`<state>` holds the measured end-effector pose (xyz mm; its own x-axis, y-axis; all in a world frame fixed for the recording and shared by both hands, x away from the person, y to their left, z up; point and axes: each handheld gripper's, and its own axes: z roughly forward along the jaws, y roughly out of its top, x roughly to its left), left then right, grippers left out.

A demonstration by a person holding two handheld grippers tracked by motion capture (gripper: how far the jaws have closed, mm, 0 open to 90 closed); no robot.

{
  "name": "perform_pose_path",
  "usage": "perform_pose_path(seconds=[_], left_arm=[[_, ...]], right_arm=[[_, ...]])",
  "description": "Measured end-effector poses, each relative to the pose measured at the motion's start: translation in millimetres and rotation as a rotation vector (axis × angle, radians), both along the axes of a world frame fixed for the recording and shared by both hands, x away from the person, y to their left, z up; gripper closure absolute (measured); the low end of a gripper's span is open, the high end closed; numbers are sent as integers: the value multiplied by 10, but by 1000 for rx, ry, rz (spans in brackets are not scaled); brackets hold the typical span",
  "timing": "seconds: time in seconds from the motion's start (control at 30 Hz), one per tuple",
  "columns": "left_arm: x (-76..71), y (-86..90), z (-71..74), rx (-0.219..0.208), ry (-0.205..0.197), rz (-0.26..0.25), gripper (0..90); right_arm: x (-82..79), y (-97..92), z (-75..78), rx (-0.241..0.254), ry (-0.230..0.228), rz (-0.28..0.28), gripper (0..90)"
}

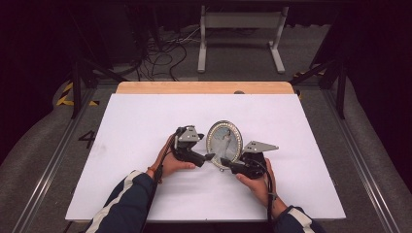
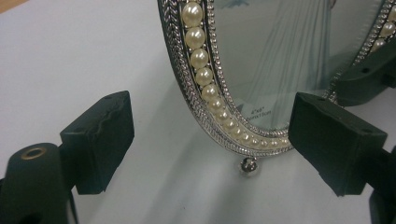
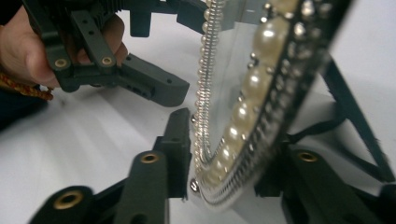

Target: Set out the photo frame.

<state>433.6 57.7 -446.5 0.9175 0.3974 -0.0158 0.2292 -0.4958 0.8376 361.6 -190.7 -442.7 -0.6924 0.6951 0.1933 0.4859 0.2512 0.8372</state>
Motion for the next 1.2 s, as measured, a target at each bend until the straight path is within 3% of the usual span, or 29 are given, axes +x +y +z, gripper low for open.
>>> perform_pose_path(seconds=[0.13,0.23,0.33,0.37,0.5,0.6,0.63,0.7,1.2], left_arm=[[14,-2,25,-20,-20,0,195],[43,-14,45,-45,-19,-2,213],[58,-38,50,-56,-13,-2,224],[61,-45,50,-59,-9,-10,229],[69,-69,57,-71,-3,-36,267],[58,-76,64,-74,7,-68,307],[52,-77,68,-70,5,-85,375],[41,-82,76,-61,-5,-79,385],[37,10,97,-51,6,-75,501]], right_arm=[[-142,-36,44,-56,-50,-10,587],[-260,-94,109,-65,-86,-33,581],[-348,-174,193,-49,-120,-69,608],[-369,-210,217,-23,-127,-82,618],[-418,-274,250,11,-159,-105,722],[-431,-280,260,15,-170,-119,780],[-429,-276,260,10,-168,-123,808],[-423,-277,259,12,-167,-125,841],[-383,-287,259,-3,-164,-139,840]])
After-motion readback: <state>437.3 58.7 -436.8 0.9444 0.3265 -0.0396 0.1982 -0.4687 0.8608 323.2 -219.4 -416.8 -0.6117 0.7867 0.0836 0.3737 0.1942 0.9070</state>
